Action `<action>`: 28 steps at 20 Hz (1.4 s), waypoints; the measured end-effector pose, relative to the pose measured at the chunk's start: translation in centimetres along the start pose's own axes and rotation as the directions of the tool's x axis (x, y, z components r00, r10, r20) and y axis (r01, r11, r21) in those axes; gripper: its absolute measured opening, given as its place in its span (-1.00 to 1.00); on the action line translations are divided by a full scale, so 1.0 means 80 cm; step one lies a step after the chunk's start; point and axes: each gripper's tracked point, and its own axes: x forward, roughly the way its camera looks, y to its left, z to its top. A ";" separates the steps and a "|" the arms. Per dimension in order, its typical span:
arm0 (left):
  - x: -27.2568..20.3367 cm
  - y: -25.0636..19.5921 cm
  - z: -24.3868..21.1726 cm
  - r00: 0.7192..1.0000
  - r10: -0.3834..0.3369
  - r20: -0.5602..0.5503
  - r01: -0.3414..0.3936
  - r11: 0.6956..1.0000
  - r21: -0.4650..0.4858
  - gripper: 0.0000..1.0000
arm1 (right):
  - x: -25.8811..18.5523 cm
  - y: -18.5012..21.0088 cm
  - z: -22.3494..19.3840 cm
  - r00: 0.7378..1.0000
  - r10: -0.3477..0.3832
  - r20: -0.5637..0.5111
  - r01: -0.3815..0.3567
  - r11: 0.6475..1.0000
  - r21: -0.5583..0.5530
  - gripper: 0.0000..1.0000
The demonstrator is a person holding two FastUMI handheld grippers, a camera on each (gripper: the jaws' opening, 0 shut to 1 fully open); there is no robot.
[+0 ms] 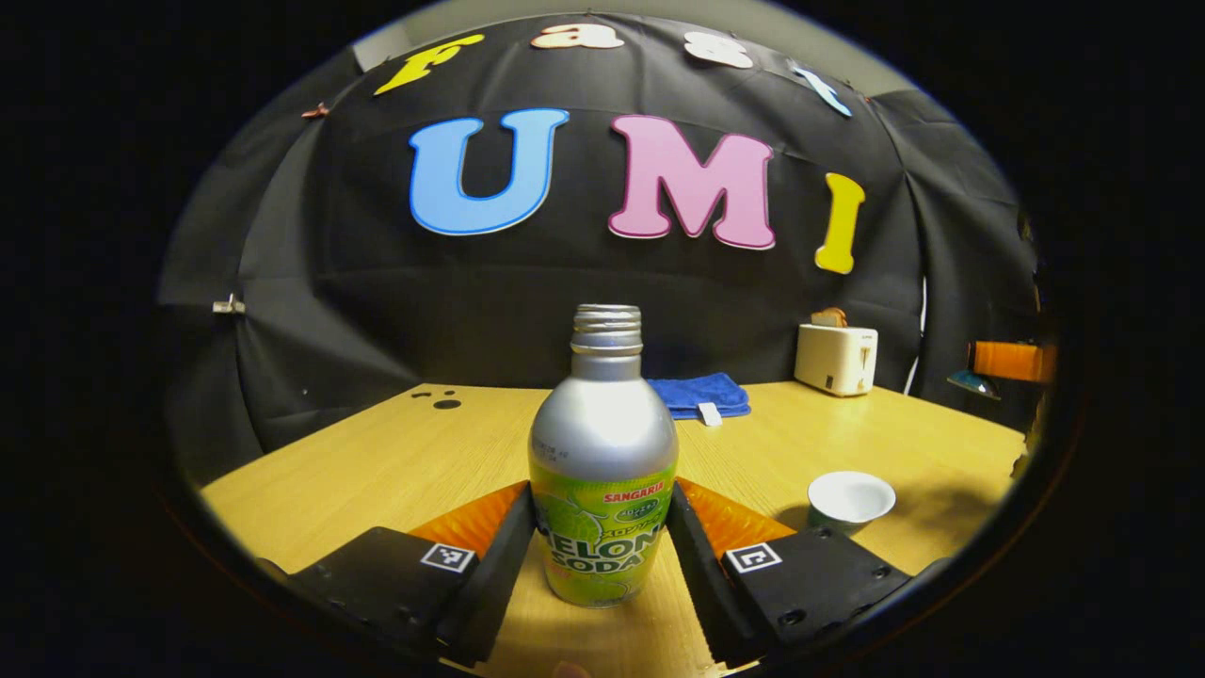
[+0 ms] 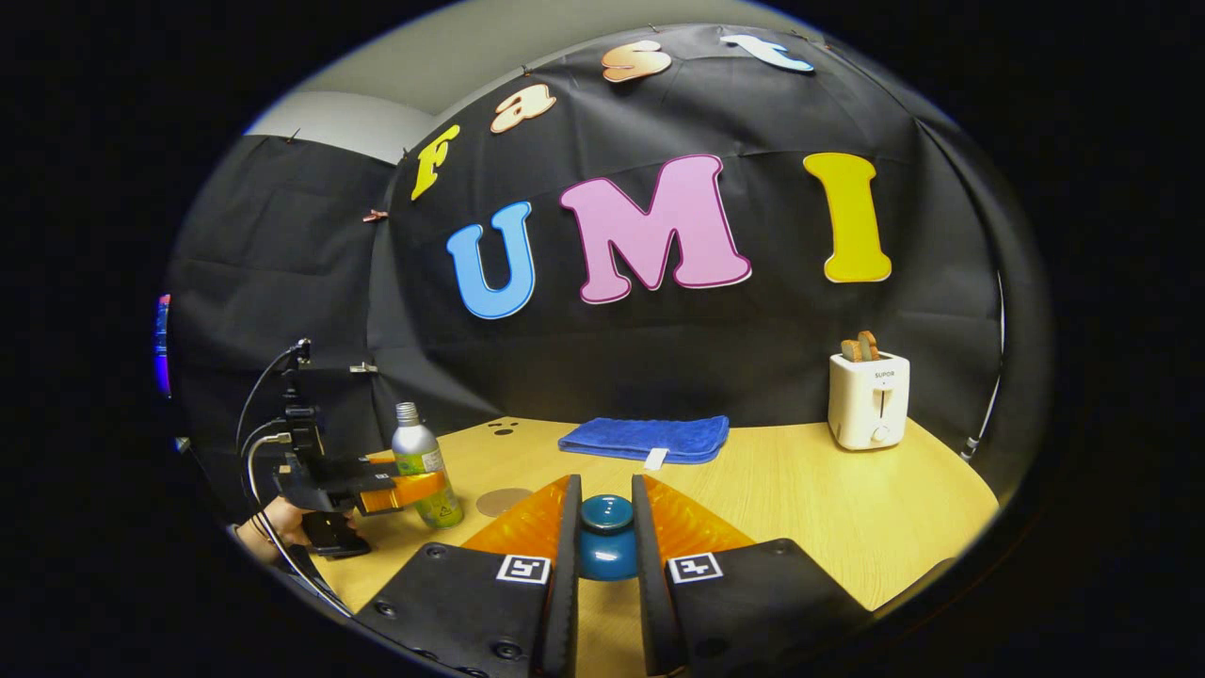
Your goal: Open the teacup lid with one hand, grasp the water bottle and pour water into the teacup with the other hand; after pouring, place the water bottle on the coaster and then close the teacup lid.
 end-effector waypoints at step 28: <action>0.023 -0.086 0.021 0.998 0.056 -0.010 0.014 -0.078 0.997 0.60 | -0.029 -0.069 0.030 0.991 -0.128 0.040 0.129 0.991 -0.027 -0.39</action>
